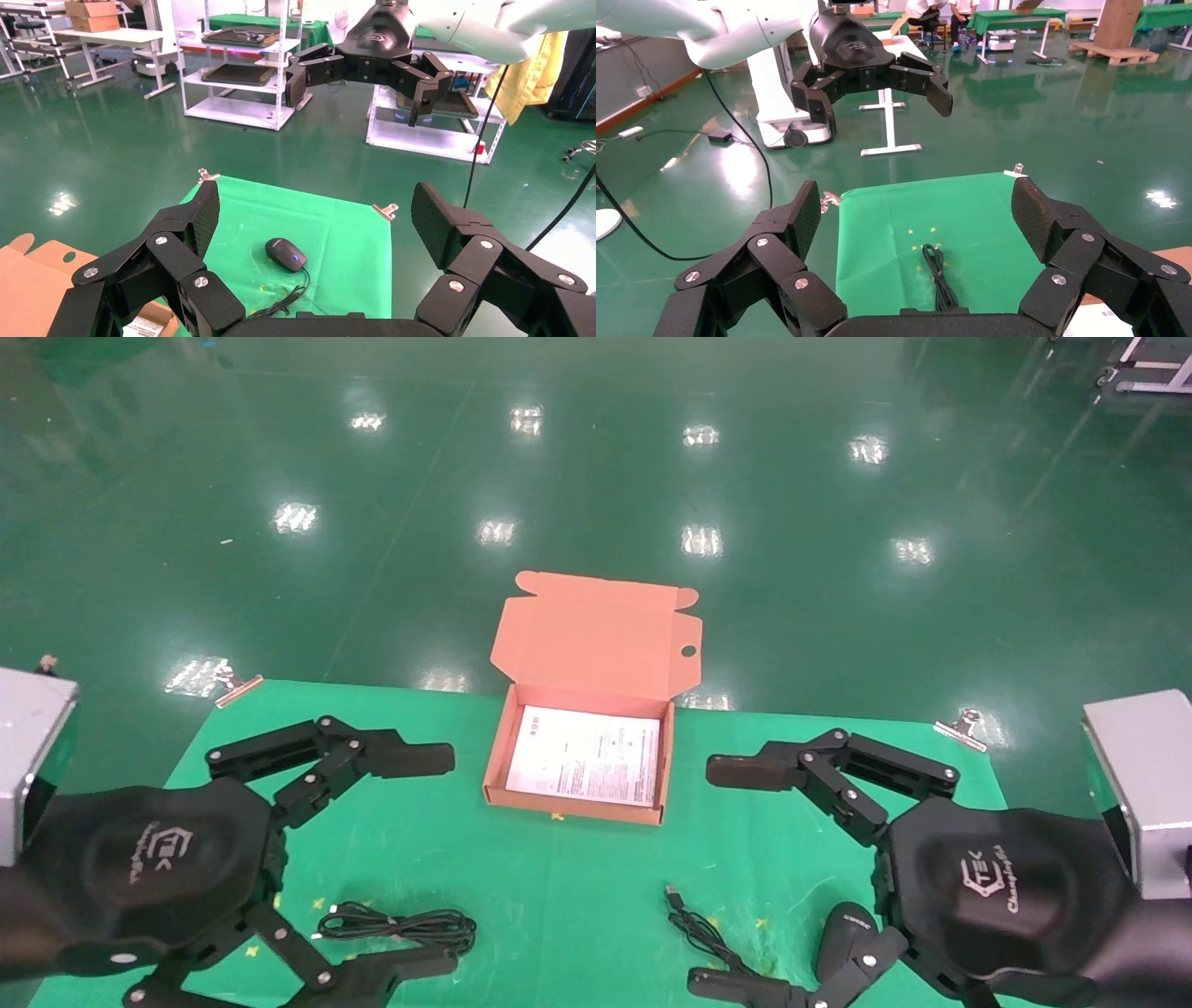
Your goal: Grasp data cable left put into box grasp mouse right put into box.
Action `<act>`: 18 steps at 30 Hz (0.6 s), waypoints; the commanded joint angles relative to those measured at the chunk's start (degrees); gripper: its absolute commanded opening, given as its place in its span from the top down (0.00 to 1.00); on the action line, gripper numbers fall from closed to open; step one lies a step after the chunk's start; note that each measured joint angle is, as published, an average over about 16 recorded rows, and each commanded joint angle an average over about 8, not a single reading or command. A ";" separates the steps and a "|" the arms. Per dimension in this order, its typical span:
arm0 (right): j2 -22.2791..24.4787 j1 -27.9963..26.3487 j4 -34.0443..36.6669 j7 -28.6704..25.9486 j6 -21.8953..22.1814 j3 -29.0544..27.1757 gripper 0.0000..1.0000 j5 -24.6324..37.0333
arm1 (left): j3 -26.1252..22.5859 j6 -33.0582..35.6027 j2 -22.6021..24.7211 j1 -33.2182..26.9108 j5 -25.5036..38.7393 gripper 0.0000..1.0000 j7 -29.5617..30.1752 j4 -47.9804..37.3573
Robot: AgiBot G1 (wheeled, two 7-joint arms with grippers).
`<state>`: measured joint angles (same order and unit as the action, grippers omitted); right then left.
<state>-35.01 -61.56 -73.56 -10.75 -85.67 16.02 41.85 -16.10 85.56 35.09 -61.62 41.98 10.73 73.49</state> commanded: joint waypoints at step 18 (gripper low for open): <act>0.00 0.00 0.00 0.00 0.00 0.00 0.00 0.00 | 0.00 0.00 0.00 0.00 0.00 0.00 0.00 0.00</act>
<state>-35.03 -61.62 -73.54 -10.77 -85.59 16.10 41.92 -16.10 85.57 35.08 -61.62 41.99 10.73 73.50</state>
